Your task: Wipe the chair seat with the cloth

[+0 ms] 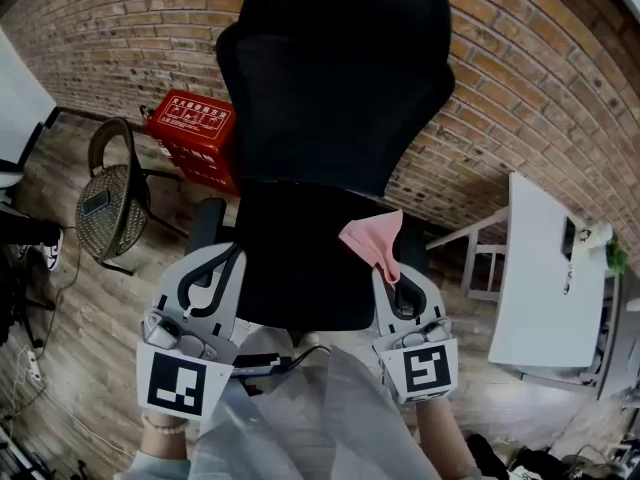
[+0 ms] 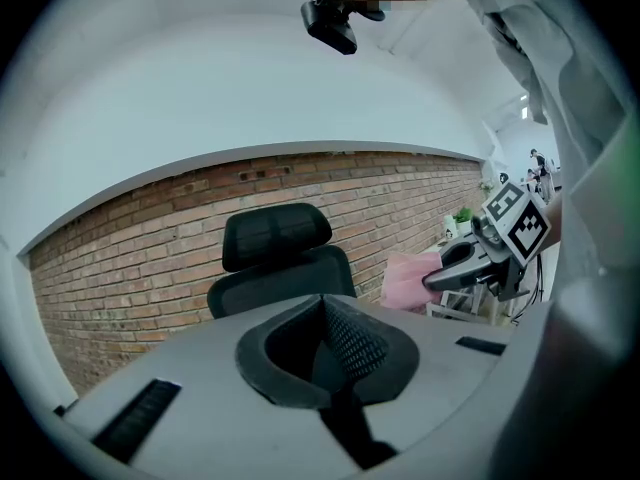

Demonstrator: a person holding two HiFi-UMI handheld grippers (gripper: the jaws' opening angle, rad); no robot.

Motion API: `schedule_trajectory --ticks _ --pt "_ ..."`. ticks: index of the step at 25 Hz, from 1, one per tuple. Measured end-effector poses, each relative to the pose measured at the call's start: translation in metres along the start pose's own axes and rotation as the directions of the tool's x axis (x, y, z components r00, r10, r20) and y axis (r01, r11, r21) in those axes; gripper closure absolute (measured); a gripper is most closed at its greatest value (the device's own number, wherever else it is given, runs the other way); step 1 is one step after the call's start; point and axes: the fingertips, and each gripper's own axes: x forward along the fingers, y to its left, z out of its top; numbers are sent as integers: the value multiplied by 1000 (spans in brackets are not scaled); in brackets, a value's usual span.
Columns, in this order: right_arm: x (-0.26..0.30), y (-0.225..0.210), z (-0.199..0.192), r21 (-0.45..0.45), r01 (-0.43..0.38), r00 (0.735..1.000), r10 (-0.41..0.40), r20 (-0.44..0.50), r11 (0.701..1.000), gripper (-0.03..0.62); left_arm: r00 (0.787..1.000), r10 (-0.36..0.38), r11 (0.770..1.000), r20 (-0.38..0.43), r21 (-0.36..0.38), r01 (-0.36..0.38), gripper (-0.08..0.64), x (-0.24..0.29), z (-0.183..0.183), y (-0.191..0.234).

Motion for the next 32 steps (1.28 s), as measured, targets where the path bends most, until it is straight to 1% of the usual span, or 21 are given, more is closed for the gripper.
schedule_trajectory --ticks 5,9,19,23,32 --pt "-4 7 2 -24 -30 1000 30 0 999 532 1000 -4 1000 3 1 4 541 1 -1 -1" --pt "-3 7 1 -33 -30 1000 29 -2 999 532 1000 8 1000 3 -21 -7 541 1 -4 0" --pt "-3 5 3 -59 -33 999 33 3 998 532 1000 1 1000 3 -4 -1 541 5 -4 -6" --pt "-4 7 10 -66 -37 999 38 18 997 532 1000 4 1000 7 -16 -4 541 4 -3 -8" --pt "-8 12 8 -93 -59 998 61 10 994 532 1000 12 999 4 -32 -12 541 2 -4 -14"
